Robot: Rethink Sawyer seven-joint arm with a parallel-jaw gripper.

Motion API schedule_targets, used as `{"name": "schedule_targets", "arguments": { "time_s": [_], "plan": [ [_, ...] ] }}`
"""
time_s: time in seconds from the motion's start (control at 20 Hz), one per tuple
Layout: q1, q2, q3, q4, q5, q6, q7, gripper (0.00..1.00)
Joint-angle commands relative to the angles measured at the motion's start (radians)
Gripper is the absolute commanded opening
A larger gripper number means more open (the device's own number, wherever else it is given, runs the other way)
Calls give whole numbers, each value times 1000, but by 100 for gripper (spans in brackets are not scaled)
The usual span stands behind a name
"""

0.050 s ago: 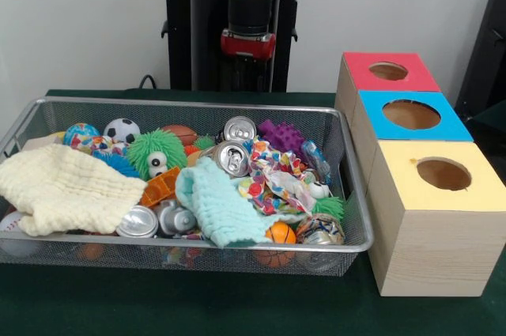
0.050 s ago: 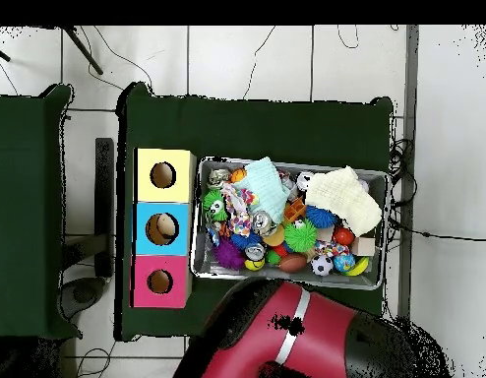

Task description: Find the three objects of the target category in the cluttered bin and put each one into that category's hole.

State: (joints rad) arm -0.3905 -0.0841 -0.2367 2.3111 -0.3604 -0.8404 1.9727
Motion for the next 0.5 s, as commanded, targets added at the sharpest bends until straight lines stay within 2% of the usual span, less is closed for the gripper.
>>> {"name": "schedule_targets", "arguments": {
  "time_s": [0.05, 0.5],
  "plan": [
    [-53, 130, -105, -89, -79, 113, 74, 100],
    [-99, 160, -154, -123, -120, 113, 79, 100]
  ]
}}
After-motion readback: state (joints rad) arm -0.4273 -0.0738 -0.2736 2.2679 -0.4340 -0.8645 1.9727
